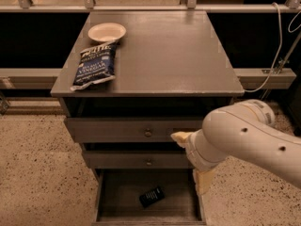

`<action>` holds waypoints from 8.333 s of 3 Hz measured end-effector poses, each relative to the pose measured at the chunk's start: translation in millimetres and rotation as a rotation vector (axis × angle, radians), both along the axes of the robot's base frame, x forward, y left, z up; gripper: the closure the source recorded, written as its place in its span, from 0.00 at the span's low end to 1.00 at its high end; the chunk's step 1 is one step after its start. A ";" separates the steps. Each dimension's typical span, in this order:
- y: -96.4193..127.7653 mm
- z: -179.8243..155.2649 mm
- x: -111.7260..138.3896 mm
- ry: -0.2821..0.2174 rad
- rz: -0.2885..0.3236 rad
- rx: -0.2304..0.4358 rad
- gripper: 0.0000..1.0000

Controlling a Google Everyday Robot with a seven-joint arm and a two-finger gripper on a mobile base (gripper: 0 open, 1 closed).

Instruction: Pick rxbar blueberry from bottom drawer and place on counter

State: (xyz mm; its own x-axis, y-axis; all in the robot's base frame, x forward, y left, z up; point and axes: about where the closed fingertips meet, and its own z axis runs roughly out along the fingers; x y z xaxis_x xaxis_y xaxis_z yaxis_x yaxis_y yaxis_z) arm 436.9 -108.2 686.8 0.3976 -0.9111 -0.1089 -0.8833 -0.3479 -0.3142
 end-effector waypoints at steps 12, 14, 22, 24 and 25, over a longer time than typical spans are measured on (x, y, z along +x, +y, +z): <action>25.7 -361.7 30.8 0.265 -0.216 0.976 0.00; 77.0 -420.4 55.0 0.316 -0.300 1.035 0.00; 88.7 -586.1 97.2 0.374 -0.435 0.889 0.51; 88.5 -578.9 97.3 0.367 -0.434 0.893 0.96; 88.5 -577.9 97.3 0.367 -0.434 0.893 1.00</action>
Offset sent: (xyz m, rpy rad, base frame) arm 0.0302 0.0618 -0.1895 -0.0011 0.3196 0.2515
